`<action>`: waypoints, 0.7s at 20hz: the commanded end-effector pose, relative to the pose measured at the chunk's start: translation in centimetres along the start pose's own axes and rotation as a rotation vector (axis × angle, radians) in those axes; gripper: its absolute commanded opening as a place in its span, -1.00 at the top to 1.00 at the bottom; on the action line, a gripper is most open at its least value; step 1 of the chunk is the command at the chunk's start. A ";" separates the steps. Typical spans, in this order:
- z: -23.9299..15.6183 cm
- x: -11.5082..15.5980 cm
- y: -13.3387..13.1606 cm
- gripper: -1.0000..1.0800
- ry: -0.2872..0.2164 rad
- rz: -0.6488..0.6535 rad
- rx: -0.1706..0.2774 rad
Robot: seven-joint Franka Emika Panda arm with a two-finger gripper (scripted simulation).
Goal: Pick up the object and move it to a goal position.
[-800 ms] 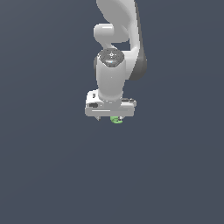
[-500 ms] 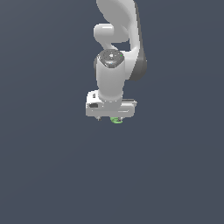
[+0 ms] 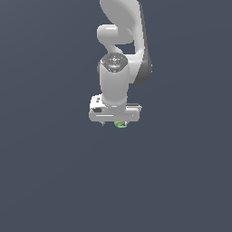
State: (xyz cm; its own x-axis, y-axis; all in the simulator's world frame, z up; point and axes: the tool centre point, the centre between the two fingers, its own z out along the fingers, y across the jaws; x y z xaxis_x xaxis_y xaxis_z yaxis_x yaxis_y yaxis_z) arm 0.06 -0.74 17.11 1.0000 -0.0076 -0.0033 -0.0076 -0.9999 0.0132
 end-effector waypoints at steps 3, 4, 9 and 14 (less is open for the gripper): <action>0.6 -0.6 -0.3 -0.92 0.000 0.007 0.001; 0.8 -0.8 -0.4 -0.92 0.000 0.010 0.002; 2.2 -2.4 -1.0 -0.92 0.001 0.028 0.004; 4.2 -5.0 -1.9 -0.92 0.001 0.056 0.008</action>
State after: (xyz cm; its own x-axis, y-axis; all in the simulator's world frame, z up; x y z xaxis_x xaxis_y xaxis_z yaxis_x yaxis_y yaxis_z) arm -4.10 0.85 13.51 0.9985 -0.0546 -0.0015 -0.0546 -0.9985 0.0064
